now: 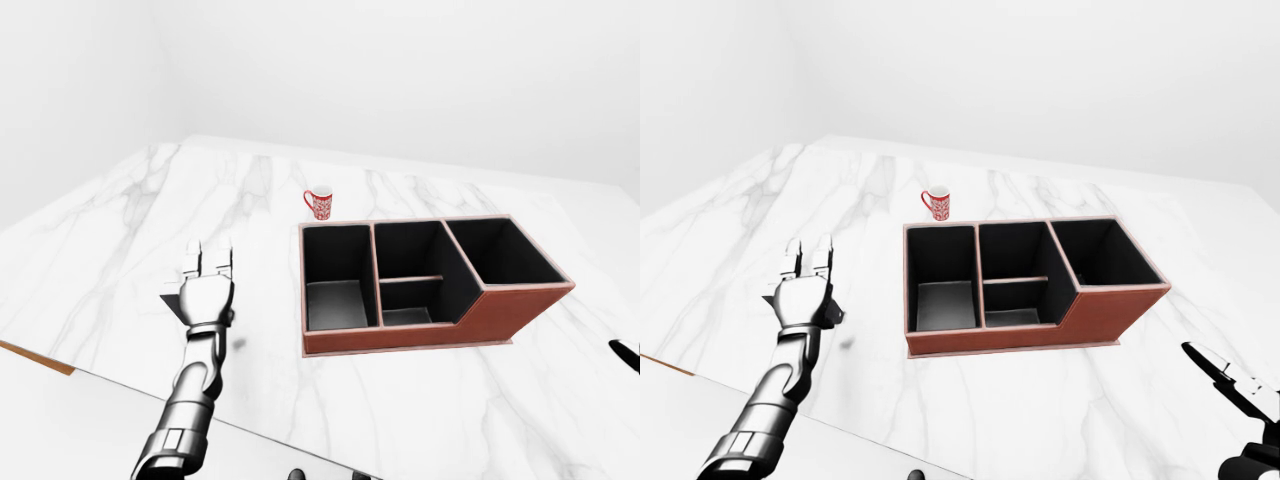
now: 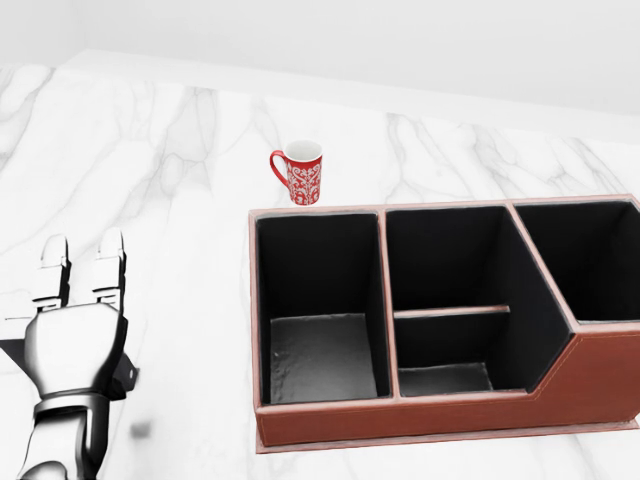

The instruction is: Pick up the book and place it in the left compartment of the caddy.

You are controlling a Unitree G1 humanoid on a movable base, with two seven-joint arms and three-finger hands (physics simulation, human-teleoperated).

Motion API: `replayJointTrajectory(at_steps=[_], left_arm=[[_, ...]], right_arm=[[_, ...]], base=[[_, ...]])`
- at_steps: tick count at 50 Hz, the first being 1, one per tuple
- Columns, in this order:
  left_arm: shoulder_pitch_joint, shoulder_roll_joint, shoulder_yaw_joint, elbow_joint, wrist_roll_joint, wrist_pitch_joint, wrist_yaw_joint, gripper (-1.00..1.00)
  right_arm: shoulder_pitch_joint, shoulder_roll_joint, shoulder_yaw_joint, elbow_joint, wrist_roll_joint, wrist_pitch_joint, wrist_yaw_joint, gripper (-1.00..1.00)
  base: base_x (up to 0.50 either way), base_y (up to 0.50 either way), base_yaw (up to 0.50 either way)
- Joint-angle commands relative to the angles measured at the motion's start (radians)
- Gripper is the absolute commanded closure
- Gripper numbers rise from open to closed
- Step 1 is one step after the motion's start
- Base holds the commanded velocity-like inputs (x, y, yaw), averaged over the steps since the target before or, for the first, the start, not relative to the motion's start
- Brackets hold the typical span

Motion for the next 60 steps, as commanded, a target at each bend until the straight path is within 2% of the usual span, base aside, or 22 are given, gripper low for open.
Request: replayJointTrajectory(at_steps=[1, 30, 37, 49, 51, 57, 60], left_arm=[[-0.028, 0.017, 0.0, 0.07, -0.021, 0.0, 0.0, -1.0], [-0.102, 0.056, 0.015, 0.209, -0.102, 0.0, 0.0, -1.0], [-0.17, 0.084, 0.016, 0.347, -0.142, 0.0, 0.0, -1.0], [-0.215, 0.102, 0.01, 0.416, -0.187, 0.0, 0.0, -1.0], [-0.242, 0.103, 0.011, 0.465, -0.197, 0.0, 0.0, -1.0], [-0.263, 0.105, -0.005, 0.459, -0.195, 0.0, 0.0, -1.0], [-0.255, 0.113, -0.003, 0.4, -0.185, 0.0, 0.0, -1.0]], right_arm=[[0.0, -0.001, 0.002, 0.006, -0.007, 0.0, 0.001, -1.0], [0.004, 0.004, 0.003, 0.003, -0.018, 0.0, 0.001, -1.0], [0.004, 0.006, 0.005, -0.002, -0.023, 0.0, 0.002, -1.0], [0.0, 0.004, 0.011, 0.015, -0.029, 0.0, 0.006, -1.0], [0.001, 0.004, 0.011, 0.013, -0.03, 0.0, 0.004, -1.0], [0.001, 0.003, 0.012, 0.017, -0.034, 0.0, 0.003, -1.0], [-0.002, 0.001, 0.015, 0.026, -0.037, 0.0, 0.002, -1.0]], base=[[0.0, 0.0, 0.0], [0.0, 0.0, 0.0], [0.0, 0.0, 0.0], [0.0, 0.0, 0.0], [0.0, 0.0, 0.0], [0.0, 0.0, 0.0], [0.0, 0.0, 0.0]])
